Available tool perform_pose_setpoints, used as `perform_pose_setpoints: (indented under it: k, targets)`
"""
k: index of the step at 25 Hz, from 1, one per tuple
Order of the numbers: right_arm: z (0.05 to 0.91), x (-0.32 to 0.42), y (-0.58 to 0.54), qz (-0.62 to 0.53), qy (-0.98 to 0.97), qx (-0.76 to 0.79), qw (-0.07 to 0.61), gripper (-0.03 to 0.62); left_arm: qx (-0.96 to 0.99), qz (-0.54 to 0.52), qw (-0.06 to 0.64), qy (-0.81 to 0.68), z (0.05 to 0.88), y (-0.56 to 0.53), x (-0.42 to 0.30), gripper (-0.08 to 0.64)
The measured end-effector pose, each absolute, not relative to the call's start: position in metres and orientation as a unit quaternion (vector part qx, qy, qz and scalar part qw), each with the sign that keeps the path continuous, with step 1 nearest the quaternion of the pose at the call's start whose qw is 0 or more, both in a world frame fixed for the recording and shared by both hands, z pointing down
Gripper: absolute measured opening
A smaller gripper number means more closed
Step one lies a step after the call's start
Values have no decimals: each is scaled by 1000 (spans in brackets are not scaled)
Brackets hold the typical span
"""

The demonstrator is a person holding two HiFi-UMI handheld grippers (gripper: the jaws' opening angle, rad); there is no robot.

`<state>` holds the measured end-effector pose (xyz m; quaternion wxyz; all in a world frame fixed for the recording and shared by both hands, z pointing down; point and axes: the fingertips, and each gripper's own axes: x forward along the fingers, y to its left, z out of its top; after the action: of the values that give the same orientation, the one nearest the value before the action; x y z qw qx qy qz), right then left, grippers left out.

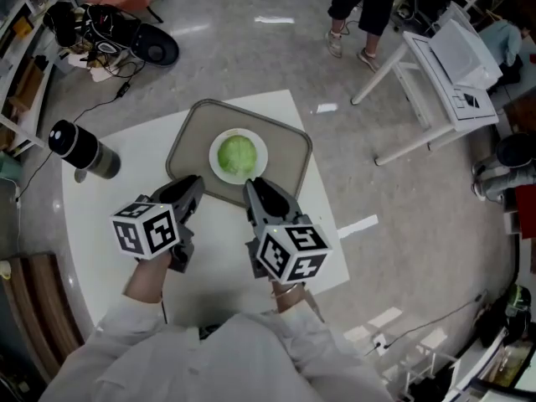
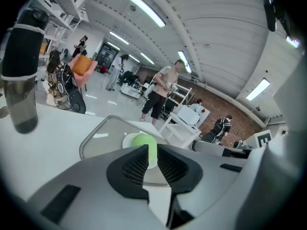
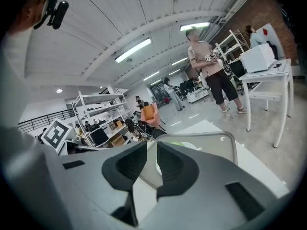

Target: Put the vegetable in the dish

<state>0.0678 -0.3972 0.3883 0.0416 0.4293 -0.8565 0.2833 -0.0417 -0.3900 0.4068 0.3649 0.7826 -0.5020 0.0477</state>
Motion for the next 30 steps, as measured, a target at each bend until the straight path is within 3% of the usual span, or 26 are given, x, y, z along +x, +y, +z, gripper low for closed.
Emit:
perform_pose_setpoints:
  k: [8, 14, 30]
  targets:
    - [340, 38, -316, 246, -882, 402, 7, 48, 821, -56, 336, -459, 346, -304, -51, 23]
    - [309, 5, -236, 206, -905, 371, -27, 35, 838, -69, 304, -448, 326, -232, -66, 8]
    - [342, -42, -102, 220, -921, 317, 52, 26, 830, -64, 323, -450, 353, -90, -91, 8]
